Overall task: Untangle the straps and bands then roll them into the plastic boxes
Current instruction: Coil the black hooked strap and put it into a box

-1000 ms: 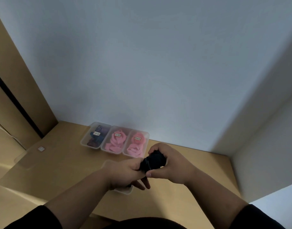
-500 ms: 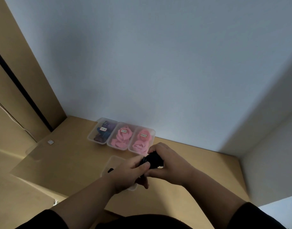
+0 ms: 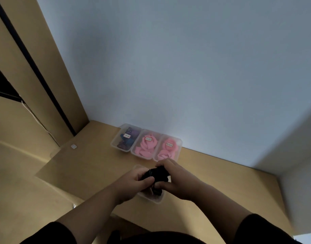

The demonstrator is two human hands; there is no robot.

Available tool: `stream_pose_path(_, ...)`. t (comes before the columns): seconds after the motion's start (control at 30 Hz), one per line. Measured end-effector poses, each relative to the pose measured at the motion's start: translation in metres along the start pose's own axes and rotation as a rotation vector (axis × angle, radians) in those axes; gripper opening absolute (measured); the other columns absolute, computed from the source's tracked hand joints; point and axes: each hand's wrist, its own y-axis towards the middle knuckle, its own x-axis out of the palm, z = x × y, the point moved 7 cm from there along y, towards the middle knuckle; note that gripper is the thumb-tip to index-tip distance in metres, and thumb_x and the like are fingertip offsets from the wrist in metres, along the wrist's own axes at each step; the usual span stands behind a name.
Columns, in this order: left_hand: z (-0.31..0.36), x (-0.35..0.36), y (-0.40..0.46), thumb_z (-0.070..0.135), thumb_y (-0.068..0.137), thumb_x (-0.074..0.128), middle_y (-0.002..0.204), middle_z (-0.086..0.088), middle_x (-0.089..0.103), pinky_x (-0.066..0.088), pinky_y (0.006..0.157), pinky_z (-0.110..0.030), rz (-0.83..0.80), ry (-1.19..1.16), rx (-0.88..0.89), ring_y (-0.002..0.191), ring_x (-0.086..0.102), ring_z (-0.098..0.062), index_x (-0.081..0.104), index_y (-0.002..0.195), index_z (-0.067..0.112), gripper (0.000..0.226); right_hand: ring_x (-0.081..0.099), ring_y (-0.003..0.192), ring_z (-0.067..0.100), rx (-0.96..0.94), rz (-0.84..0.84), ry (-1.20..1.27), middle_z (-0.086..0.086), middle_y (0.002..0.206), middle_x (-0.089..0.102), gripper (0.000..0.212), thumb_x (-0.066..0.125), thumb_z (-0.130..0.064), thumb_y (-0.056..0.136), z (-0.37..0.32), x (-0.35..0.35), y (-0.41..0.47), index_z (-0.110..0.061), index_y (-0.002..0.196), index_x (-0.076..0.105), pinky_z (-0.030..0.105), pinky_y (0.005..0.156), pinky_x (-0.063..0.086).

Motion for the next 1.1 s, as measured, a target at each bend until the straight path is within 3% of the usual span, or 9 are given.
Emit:
stream_pose_path(0.13,-0.012,-0.035,0.006,0.025,0.087,0.067,0.106,-0.018,0.068,0.057,0.081,-0.039,0.0,0.149,-0.007,0.09,0.069,-0.021,0.062,0.118,0.011,0.034,0.052,0.108,0.008,-0.033,-0.039,-0.065,-0.012,0.125,0.048,0.045,0.068,-0.035,0.089,-0.003,0.016,0.022,-0.032,0.13,0.05,0.028,0.095,0.049)
stream_pose_path(0.3,-0.016,-0.068,0.023,0.025,0.084,0.073,0.105,0.007,0.066,0.055,0.085,-0.032,-0.007,0.453,0.039,0.094,0.063,-0.007,0.065,0.115,0.026,0.032,0.053,0.11,0.013,-0.034,-0.03,-0.158,-0.007,0.127,0.053,0.043,0.068,-0.033,0.089,-0.006,0.033,0.052,-0.026,0.129,0.053,0.032,0.094,0.051)
stream_pose_path(0.5,-0.032,-0.078,0.045,0.035,0.08,0.071,0.097,0.022,0.063,0.049,0.08,-0.026,-0.154,0.66,0.112,0.089,0.058,0.0,0.065,0.114,0.032,0.035,0.048,0.098,0.006,0.094,-0.077,-0.203,-0.008,0.119,0.054,0.04,0.067,-0.043,0.09,0.011,0.059,0.068,-0.027,0.124,0.053,0.01,0.076,0.037)
stream_pose_path(0.57,-0.036,-0.081,0.051,0.036,0.081,0.068,0.102,0.017,0.066,0.05,0.084,-0.033,-0.186,0.717,0.129,0.092,0.058,-0.007,0.064,0.117,0.033,0.036,0.051,0.097,0.009,0.157,-0.088,-0.195,-0.007,0.115,0.057,0.039,0.068,-0.043,0.088,0.018,0.066,0.073,-0.027,0.121,0.052,0.018,0.076,0.042)
stream_pose_path(0.63,-0.042,-0.085,0.057,0.032,0.085,0.068,0.109,0.009,0.067,0.047,0.086,-0.031,-0.208,0.762,0.138,0.095,0.054,-0.009,0.062,0.122,0.031,0.037,0.053,0.097,0.013,0.197,-0.109,-0.198,-0.005,0.114,0.058,0.039,0.069,-0.042,0.087,0.023,0.071,0.082,-0.026,0.119,0.052,0.025,0.078,0.045)
stream_pose_path(0.73,-0.051,-0.089,0.064,0.028,0.089,0.068,0.116,0.006,0.064,0.036,0.085,-0.023,-0.192,0.812,0.146,0.1,0.047,-0.009,0.059,0.127,0.028,0.039,0.051,0.095,0.012,0.237,-0.166,-0.201,-0.003,0.116,0.058,0.04,0.069,-0.04,0.087,0.03,0.081,0.094,-0.024,0.121,0.053,0.026,0.077,0.041)
stream_pose_path(0.8,-0.059,-0.09,0.068,0.031,0.088,0.068,0.118,0.006,0.063,0.037,0.088,-0.026,-0.183,0.861,0.148,0.106,0.048,-0.014,0.056,0.128,0.031,0.041,0.049,0.094,0.012,0.26,-0.199,-0.198,-0.002,0.116,0.057,0.041,0.069,-0.039,0.087,0.036,0.09,0.099,-0.023,0.121,0.053,0.026,0.076,0.039)
stream_pose_path(0.93,-0.08,-0.092,0.077,0.04,0.087,0.062,0.12,0.002,0.06,0.042,0.093,-0.036,-0.189,1.018,0.099,0.111,0.049,-0.023,0.053,0.126,0.031,0.041,0.053,0.109,0.02,0.323,-0.233,-0.171,0.0,0.127,0.051,0.045,0.066,-0.038,0.089,0.049,0.105,0.103,-0.022,0.13,0.054,0.029,0.091,0.044)
stream_pose_path(1.1,-0.095,-0.092,0.083,0.04,0.09,0.058,0.127,-0.001,0.051,0.038,0.097,-0.036,-0.127,1.089,0.077,0.117,0.047,-0.024,0.045,0.137,0.028,0.051,0.05,0.114,0.027,0.334,-0.106,-0.448,0.0,0.128,0.051,0.05,0.049,-0.053,0.089,0.058,0.112,0.096,-0.035,0.136,0.051,0.037,0.091,0.044)
